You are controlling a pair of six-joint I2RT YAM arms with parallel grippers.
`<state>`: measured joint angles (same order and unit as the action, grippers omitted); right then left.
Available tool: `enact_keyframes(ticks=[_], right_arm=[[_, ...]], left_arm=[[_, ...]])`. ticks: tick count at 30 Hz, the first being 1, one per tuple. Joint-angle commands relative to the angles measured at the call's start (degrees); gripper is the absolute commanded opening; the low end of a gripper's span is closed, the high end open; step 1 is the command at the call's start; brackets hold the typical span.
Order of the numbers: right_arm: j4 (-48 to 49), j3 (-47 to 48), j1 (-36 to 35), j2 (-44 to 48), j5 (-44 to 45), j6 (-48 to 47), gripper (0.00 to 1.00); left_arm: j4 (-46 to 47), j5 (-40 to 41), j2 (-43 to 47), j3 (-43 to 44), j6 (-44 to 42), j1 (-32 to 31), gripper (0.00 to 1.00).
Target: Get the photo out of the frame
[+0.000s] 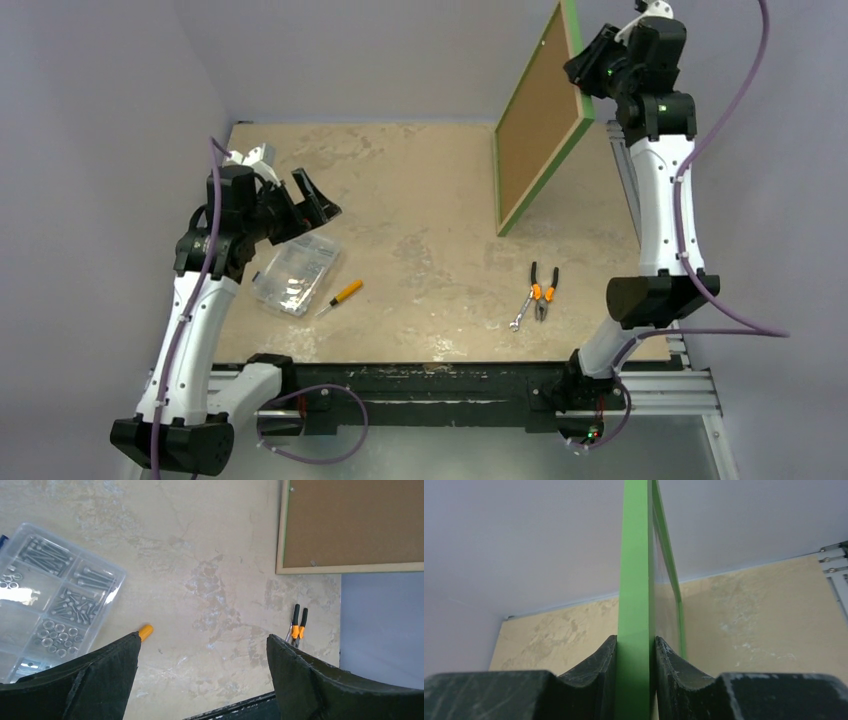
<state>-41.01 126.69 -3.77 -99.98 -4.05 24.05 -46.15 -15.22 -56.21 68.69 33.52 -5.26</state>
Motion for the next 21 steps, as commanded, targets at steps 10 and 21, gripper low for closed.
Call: enact_keyframes(ticks=[10,21], right_arm=[[11.5,-29.5,5.7,4.4,-4.3,3.2,0.0],[36.1,-69.9,5.1,21.4,-4.0,12.2,0.0]], left_arm=[[13.4,-9.7,0.6,-13.6,8.5,-4.9,0.93],[40.6,-13.0,-5.6,-29.3,31.1,-14.9,0.92]])
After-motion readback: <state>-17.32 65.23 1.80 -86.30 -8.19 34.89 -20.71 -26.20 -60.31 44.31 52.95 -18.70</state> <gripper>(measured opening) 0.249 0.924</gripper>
